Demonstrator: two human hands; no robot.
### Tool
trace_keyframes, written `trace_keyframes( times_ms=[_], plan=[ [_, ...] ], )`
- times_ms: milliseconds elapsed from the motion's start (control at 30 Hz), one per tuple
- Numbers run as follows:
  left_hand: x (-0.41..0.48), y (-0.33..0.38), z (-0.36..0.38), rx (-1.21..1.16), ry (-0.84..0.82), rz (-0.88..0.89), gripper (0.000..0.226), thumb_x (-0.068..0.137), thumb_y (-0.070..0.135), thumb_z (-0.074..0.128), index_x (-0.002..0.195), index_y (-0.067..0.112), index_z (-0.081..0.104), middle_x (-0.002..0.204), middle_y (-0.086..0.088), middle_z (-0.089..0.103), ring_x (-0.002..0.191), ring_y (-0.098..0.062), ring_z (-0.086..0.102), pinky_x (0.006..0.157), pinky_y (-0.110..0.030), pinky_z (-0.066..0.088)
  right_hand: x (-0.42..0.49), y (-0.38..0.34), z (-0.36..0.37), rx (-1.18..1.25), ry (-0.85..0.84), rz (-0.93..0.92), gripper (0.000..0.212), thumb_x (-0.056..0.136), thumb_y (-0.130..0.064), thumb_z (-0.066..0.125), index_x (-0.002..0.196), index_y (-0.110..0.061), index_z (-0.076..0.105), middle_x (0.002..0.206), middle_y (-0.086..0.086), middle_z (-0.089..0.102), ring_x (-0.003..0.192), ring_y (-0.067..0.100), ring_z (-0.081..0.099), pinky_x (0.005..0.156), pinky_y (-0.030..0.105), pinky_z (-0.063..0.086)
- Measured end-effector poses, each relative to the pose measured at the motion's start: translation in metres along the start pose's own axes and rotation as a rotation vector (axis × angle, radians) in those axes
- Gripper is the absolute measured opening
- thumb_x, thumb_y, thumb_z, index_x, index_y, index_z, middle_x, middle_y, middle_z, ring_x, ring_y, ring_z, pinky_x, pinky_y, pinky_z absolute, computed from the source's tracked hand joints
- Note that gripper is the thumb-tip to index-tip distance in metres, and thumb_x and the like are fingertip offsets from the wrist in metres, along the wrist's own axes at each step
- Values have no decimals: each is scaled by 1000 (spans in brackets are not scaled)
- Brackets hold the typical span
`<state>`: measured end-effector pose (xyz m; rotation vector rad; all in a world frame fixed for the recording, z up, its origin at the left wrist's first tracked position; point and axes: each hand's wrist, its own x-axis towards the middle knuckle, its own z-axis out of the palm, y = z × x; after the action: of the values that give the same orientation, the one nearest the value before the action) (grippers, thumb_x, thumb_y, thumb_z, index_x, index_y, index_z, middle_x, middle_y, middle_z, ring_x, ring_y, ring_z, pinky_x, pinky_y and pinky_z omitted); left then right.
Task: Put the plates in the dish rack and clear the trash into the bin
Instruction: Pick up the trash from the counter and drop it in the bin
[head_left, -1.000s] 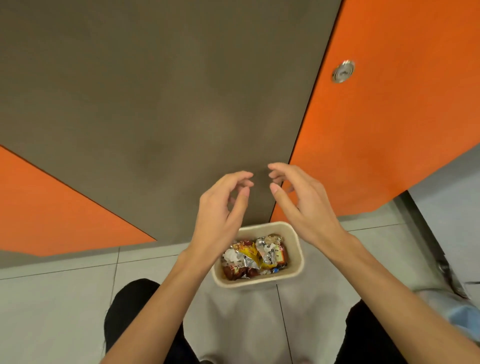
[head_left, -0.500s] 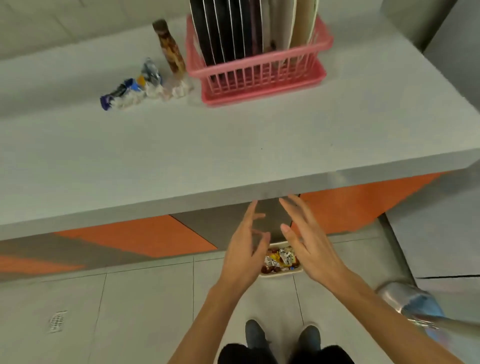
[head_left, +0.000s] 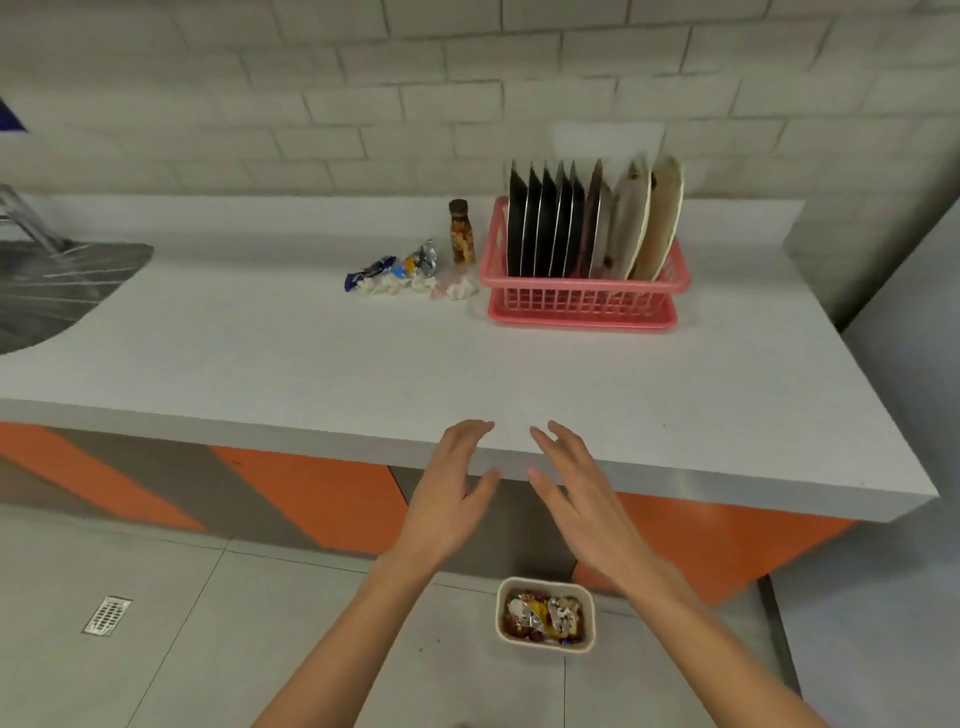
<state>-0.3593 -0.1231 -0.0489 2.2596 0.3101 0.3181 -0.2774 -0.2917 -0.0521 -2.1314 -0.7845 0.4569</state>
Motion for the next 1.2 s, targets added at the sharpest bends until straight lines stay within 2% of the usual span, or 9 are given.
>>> trace_keyframes(
  times_ms=[133, 333, 400, 533, 700, 833, 933, 1067, 1200],
  plan=[
    [4, -3, -9, -31, 94, -25, 40, 94, 18, 56, 133, 28, 51, 139, 15, 41, 119, 0, 46, 82, -16, 50, 12, -13, -4, 37, 38, -18, 55, 98, -56, 32, 150, -39, 29, 158, -17, 19, 144, 2, 20, 119, 37, 26],
    [11, -7, -26, -70, 107, -67, 36, 92, 19, 55, 125, 33, 55, 127, 22, 49, 110, 3, 52, 80, -26, 54, 42, -39, 8, 103, 26, -82, 48, 100, -50, 38, 145, -34, 40, 151, -14, 33, 139, 5, 32, 114, 41, 34],
    [23, -10, -40, -76, 119, -85, 33, 93, 21, 55, 124, 33, 57, 125, 21, 52, 107, 4, 54, 79, -20, 52, 56, -52, 10, 156, 42, -82, 42, 101, -44, 41, 141, -33, 45, 147, -15, 38, 134, 3, 37, 112, 34, 36],
    [55, -28, -72, -158, 165, -163, 28, 94, 19, 55, 119, 31, 61, 111, 20, 64, 96, 2, 60, 74, -14, 45, 92, -73, 21, 219, 32, -70, 38, 101, -39, 45, 138, -32, 49, 138, -21, 42, 125, -3, 40, 94, 11, 33],
    [119, -79, -110, -163, 242, -143, 26, 93, 13, 56, 112, 27, 66, 107, 18, 66, 97, 4, 59, 74, -13, 45, 174, -86, 39, 166, 47, -46, 34, 100, -35, 51, 134, -31, 52, 131, -23, 42, 121, -1, 42, 99, 19, 37],
    [194, -138, -152, -180, 252, -133, 30, 90, 3, 55, 103, 26, 70, 107, 19, 65, 94, 4, 59, 73, -11, 45, 264, -93, 56, 109, 57, -16, 35, 96, -26, 58, 131, -26, 55, 133, -14, 47, 122, 7, 48, 97, 25, 43],
    [252, -179, -189, -226, 225, -187, 33, 86, -4, 52, 97, 20, 71, 98, 9, 72, 82, -4, 63, 69, -17, 44, 325, -97, 66, 47, 50, 56, 40, 94, -23, 61, 134, -22, 52, 138, -6, 46, 121, 13, 51, 94, 23, 40],
    [328, -229, -215, -191, 165, -230, 31, 86, -5, 54, 92, 21, 71, 98, 2, 72, 84, -12, 63, 70, -18, 43, 396, -98, 69, -42, 61, 107, 44, 91, -21, 65, 133, -18, 54, 136, 4, 47, 112, 16, 52, 91, 22, 38],
    [380, -268, -204, -58, 145, -225, 27, 87, -4, 58, 92, 15, 77, 111, -2, 59, 99, -11, 55, 77, -4, 33, 441, -93, 76, -107, 61, 157, 42, 89, -17, 67, 130, -16, 57, 130, 9, 47, 102, 16, 52, 74, 14, 32]
  ],
)
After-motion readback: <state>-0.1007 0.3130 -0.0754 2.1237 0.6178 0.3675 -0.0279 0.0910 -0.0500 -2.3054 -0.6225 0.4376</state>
